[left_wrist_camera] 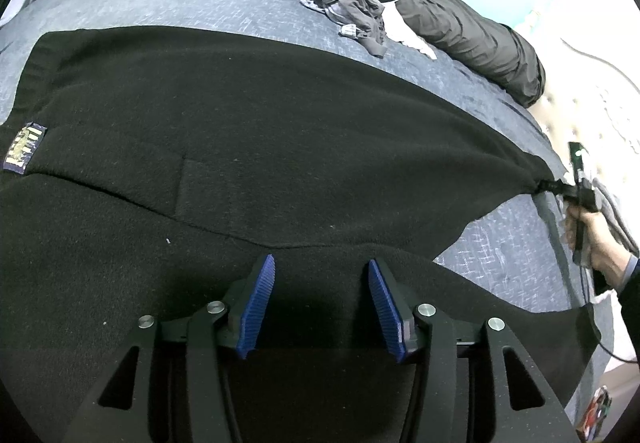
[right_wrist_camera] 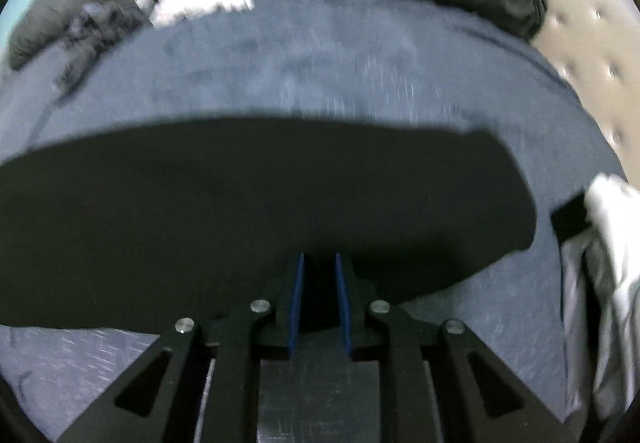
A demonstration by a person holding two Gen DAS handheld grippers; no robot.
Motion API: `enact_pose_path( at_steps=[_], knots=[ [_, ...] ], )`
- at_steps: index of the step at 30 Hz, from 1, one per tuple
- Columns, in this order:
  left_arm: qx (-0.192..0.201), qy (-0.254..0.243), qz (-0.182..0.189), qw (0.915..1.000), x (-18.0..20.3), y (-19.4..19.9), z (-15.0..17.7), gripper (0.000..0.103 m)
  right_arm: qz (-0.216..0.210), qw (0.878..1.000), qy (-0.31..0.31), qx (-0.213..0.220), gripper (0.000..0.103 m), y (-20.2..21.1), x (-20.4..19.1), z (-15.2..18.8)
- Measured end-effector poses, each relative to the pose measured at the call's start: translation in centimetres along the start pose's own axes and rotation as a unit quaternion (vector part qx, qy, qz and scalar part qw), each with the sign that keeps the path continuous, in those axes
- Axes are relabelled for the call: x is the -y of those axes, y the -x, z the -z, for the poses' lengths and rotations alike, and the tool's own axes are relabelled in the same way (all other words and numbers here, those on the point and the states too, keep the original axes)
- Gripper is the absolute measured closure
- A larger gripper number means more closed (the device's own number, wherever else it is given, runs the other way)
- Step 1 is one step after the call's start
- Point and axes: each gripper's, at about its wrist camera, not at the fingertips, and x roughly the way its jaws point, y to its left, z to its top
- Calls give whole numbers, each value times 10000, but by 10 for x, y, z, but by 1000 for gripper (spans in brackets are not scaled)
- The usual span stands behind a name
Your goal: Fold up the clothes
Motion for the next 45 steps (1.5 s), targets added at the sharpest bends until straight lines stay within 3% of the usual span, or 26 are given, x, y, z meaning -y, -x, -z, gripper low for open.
enact_pose_path(
  at_steps=[3,5,9,14,18,24,33,35,37,39,45],
  knots=[
    [-29,72,79,9999,-2,4,-1,49,124,9999,-79,82,87,9,-14,3],
    [-29,109,107,9999,-2,8,-2,49,-119,9995,45,304,87,28,-38,6],
    [80,192,61,9998,-4,25,-2,49,-1108,9928,298,356,79,64,-103,19],
    [175,542,17,9984,-22,55,8,49,-2254,9731,455,137,65,95,-192,47],
    [243,681,-40,9974,-32,77,20,49,-2840,9568,600,-153,60,113,-258,72],
    [375,759,66,9964,-42,102,37,49,-2822,9536,989,-353,60,121,-323,90],
    [382,927,177,9948,-61,112,45,49,-2299,9622,1275,-714,61,93,-358,83],
    [387,963,203,9944,-64,114,46,49,-2154,9632,1464,-660,70,92,-363,90],
    [392,999,229,9940,-68,115,47,48,-2059,9650,1529,-548,92,93,-361,93],
    [397,1034,255,9935,-71,117,48,48,-2094,9651,1492,-503,101,95,-357,94],
    [424,1080,250,9929,-77,121,47,48,-2152,9609,1695,-405,103,102,-358,108]
  ],
)
